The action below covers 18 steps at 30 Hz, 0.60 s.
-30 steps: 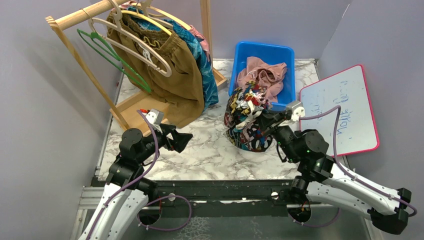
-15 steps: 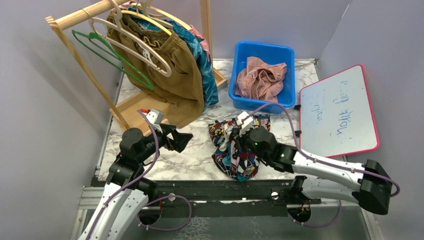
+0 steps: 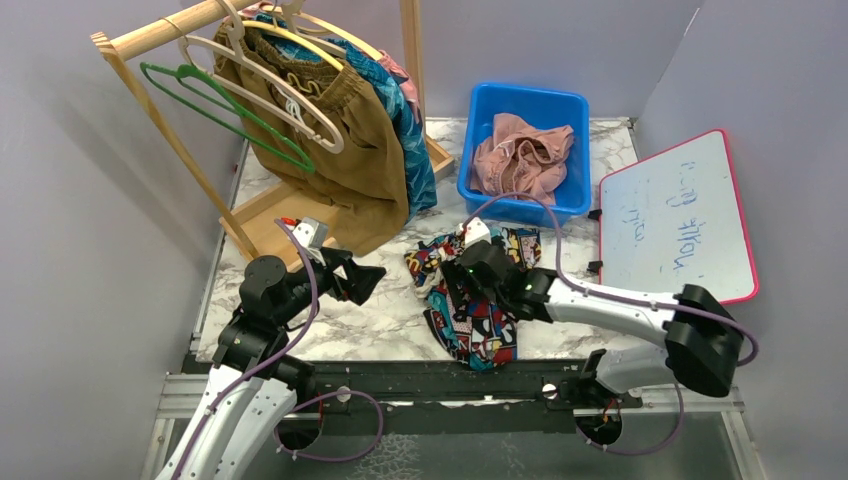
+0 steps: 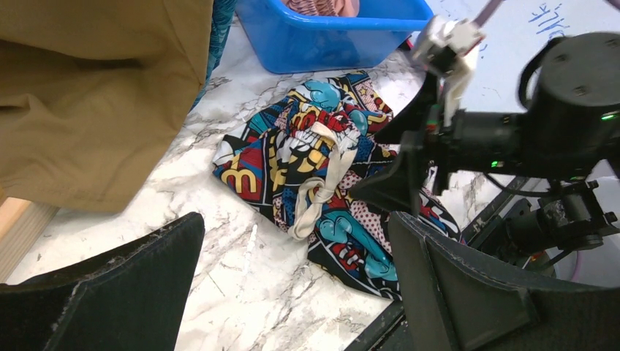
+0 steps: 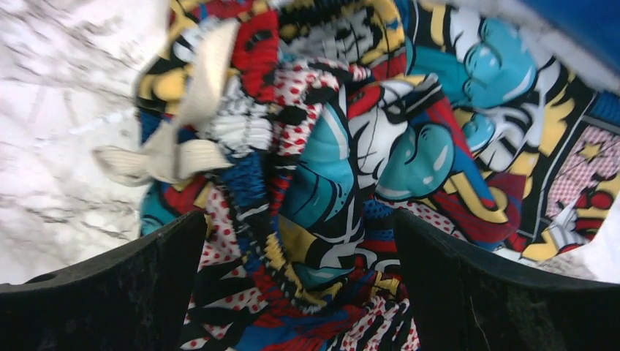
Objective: Remove the shorts from the hanger
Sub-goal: Pick up the shorts at the center of the board.
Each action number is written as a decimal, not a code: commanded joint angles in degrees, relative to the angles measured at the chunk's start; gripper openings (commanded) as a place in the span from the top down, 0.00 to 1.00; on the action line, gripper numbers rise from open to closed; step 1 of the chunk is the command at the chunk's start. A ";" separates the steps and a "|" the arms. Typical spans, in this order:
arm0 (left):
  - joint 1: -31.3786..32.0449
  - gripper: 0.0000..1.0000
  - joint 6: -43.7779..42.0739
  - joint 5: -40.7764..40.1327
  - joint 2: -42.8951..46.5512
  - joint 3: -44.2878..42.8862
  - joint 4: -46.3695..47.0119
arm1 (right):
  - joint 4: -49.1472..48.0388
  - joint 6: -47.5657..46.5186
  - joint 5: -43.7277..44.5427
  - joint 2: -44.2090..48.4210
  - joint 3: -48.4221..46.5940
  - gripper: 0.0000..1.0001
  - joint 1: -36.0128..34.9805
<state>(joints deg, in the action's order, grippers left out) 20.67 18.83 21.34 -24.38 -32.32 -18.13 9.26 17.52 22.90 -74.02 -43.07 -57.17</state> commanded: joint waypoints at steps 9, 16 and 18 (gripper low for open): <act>-0.24 0.01 -0.02 -0.14 0.04 -0.12 0.60 | 3.52 12.01 -0.58 -22.96 -3.54 0.00 4.06; -0.20 0.01 -0.02 -0.35 0.09 -0.10 0.59 | 4.85 16.02 2.74 -28.01 -4.12 0.68 4.06; -0.19 0.01 -0.10 -0.54 0.07 -0.09 0.56 | 4.76 16.48 4.96 -24.08 -3.04 0.79 4.08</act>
<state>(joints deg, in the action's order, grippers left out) 20.67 18.83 21.34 -24.49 -32.32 -18.13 5.93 30.46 23.92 -98.52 -51.09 -53.47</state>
